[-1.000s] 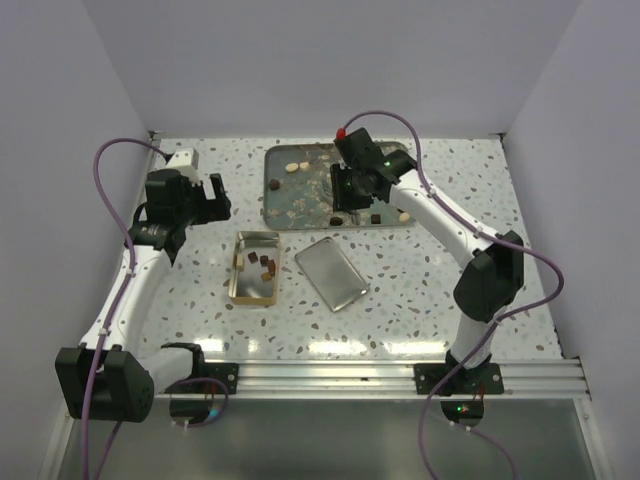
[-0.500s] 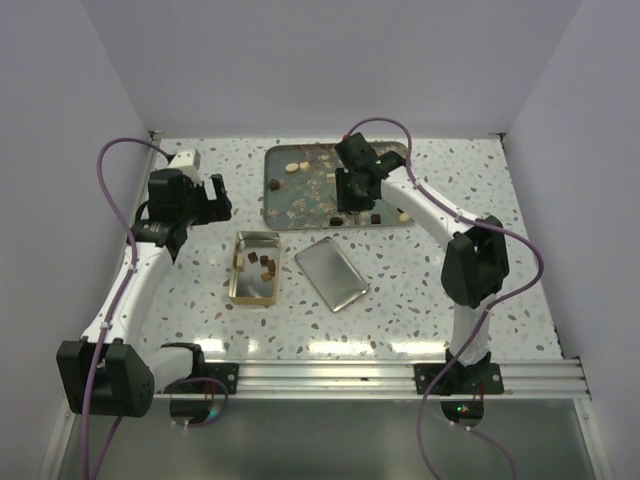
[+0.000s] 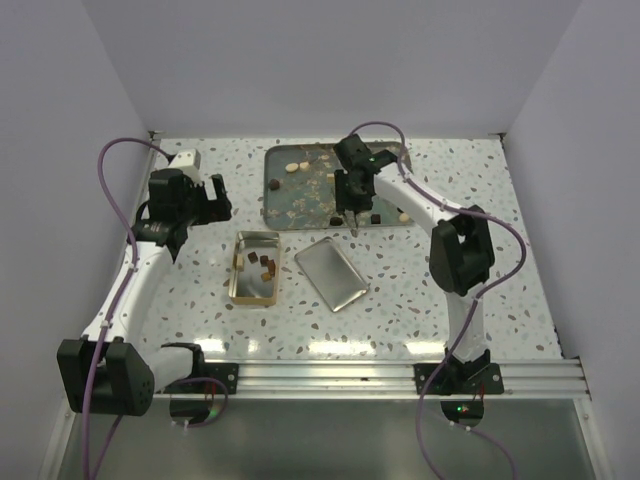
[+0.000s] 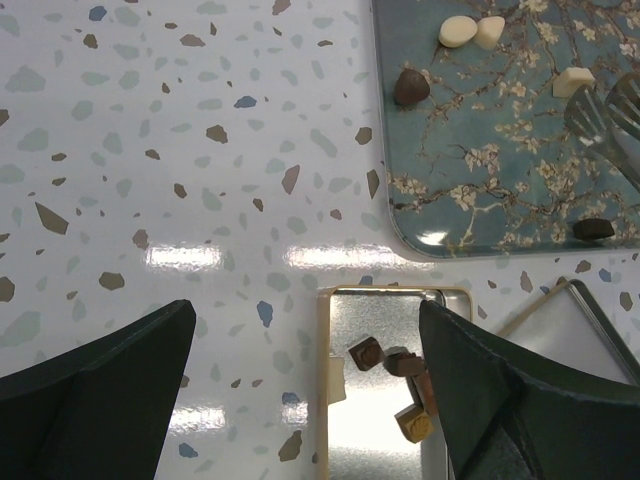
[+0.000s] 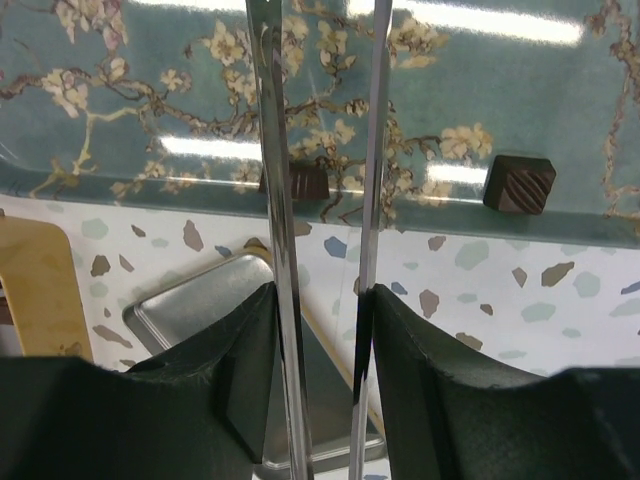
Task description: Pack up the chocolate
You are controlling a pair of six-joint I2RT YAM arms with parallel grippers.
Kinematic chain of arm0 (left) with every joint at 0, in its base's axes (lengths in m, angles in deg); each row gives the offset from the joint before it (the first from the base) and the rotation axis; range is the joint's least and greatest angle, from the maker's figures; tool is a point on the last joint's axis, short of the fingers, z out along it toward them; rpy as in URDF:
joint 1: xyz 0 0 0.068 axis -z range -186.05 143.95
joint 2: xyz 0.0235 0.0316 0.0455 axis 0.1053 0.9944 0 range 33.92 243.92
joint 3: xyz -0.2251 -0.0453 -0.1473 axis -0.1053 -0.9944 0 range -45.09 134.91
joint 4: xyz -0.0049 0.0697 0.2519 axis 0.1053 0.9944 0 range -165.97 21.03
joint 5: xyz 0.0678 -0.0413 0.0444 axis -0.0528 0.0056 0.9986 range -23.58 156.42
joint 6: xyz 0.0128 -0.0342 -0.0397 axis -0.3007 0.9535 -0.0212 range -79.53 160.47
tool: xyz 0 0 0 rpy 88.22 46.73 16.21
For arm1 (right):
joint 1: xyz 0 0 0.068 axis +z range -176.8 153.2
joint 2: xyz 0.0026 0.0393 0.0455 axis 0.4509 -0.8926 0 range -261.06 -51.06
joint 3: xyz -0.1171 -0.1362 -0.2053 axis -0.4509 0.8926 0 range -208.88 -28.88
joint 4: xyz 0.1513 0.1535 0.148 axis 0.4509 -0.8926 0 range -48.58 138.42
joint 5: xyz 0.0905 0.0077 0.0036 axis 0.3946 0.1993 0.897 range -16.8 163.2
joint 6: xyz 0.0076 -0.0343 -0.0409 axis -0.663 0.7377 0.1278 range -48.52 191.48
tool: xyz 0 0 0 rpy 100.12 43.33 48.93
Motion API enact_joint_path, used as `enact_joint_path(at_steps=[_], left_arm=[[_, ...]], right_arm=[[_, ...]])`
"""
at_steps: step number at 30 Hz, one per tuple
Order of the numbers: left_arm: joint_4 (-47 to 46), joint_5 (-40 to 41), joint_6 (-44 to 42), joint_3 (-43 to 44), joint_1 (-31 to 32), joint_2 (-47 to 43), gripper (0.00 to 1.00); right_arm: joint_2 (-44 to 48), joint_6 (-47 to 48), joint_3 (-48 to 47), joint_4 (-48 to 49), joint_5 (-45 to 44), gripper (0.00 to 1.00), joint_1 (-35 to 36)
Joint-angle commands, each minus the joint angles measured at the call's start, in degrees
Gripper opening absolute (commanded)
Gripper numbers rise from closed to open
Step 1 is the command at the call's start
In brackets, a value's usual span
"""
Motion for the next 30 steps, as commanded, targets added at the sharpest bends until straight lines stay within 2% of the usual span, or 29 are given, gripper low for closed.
enact_joint_path(at_steps=[1, 8, 27, 30], left_arm=[[-1.55, 1.01, -0.89, 0.98, -0.37, 0.19, 1.00], [-1.64, 1.27, -1.06, 1.16, -0.37, 0.45, 1.00], [-2.08, 1.27, -1.15, 1.16, -0.46, 1.51, 1.00], [-2.17, 1.27, -1.06, 1.16, -0.46, 1.51, 1.00]], right_arm=[[-1.14, -0.48, -5.41, 1.21, 1.00, 0.45, -0.70], [-4.48, -0.39, -10.25, 0.68, 3.55, 0.45, -0.79], [-10.28, -0.13, -18.07, -2.66, 3.91, 0.44, -2.81], [-10.80, -0.13, -18.86, -3.01, 4.61, 0.42, -2.81]])
